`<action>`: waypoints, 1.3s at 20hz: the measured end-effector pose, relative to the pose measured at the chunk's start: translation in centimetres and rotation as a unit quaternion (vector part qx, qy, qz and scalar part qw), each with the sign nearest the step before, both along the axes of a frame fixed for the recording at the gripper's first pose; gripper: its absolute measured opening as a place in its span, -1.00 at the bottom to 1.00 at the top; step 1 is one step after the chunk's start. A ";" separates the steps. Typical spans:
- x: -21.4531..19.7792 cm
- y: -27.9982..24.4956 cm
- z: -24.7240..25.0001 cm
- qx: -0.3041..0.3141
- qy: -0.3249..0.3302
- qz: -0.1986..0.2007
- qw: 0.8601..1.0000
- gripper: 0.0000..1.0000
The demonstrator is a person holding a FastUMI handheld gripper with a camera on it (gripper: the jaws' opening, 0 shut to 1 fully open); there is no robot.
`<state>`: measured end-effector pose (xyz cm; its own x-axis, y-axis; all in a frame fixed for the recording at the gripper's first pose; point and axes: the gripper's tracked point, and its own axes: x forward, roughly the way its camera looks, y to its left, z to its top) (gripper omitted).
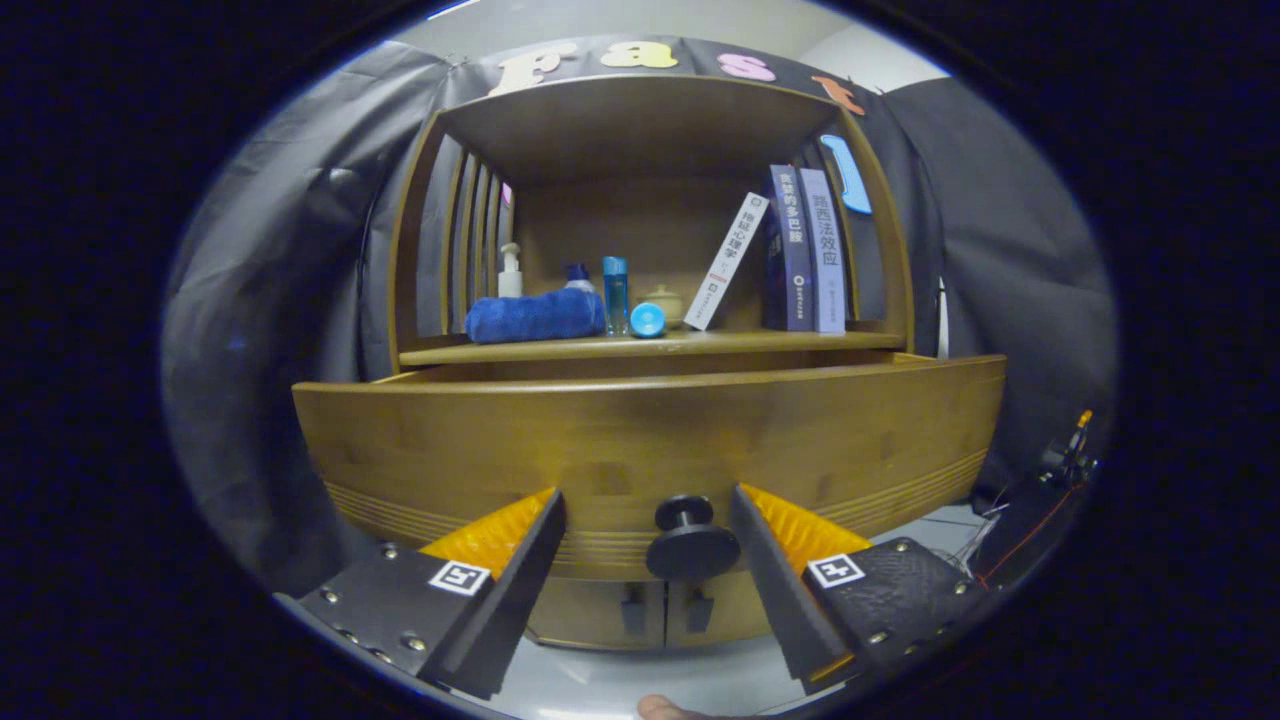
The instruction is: Pull open the drawer, take out the items inside it, and place them on the countertop above the cabinet.
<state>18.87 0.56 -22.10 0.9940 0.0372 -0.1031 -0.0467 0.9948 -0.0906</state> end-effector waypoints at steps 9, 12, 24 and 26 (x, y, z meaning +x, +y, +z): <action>6.1 0.6 -0.4 -0.020 -0.038 0.001 0.999 0.98; 7.0 0.7 -0.3 -0.016 -0.056 0.001 0.998 0.98; 9.8 0.6 -0.8 0.001 -0.068 0.009 0.998 0.97; 10.0 0.6 -1.0 0.023 -0.059 0.006 0.998 0.98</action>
<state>28.90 1.18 -23.12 0.9986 0.0505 0.0167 -0.0496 0.9975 -0.0497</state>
